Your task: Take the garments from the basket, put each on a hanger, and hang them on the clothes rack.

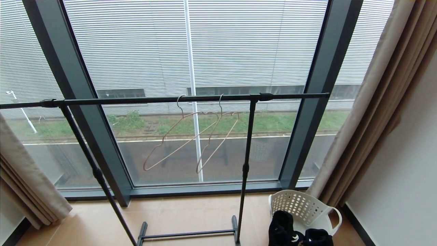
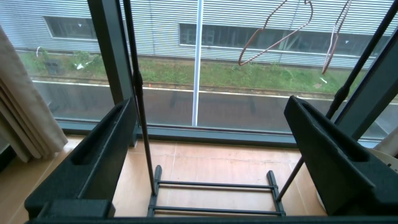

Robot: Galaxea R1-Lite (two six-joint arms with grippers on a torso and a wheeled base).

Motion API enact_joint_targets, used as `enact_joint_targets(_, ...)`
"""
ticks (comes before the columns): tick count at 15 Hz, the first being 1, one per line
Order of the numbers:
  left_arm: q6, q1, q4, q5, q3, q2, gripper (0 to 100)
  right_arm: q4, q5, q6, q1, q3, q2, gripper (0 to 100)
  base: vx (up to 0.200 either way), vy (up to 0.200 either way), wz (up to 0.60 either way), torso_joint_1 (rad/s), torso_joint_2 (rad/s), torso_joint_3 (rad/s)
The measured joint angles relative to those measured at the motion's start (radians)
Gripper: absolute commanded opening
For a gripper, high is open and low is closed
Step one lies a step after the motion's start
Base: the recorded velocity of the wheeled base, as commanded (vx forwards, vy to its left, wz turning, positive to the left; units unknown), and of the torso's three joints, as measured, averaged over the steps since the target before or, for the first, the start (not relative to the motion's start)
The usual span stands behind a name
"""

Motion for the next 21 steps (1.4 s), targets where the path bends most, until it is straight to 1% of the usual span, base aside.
enact_joint_targets(6,0.001,0.0,0.0,0.0,0.0,0.0,100,0.0,0.001,-0.009,0.0,0.0,0.0,100,0.0,0.0,0.0,0.0,0.0,0.0)
enact_joint_targets(10,-0.001,0.0,0.0,0.0,0.0,0.0,100,0.0,-0.002,0.012,0.001,0.0,0.0,100,0.0,0.0,0.0,0.0,0.0,0.0)
enact_joint_targets(21,-0.007,0.0,0.0,0.0,0.0,0.0,100,0.0,-0.001,0.011,0.001,0.0,0.0,100,0.0,0.0,0.0,-0.008,0.01,0.01)
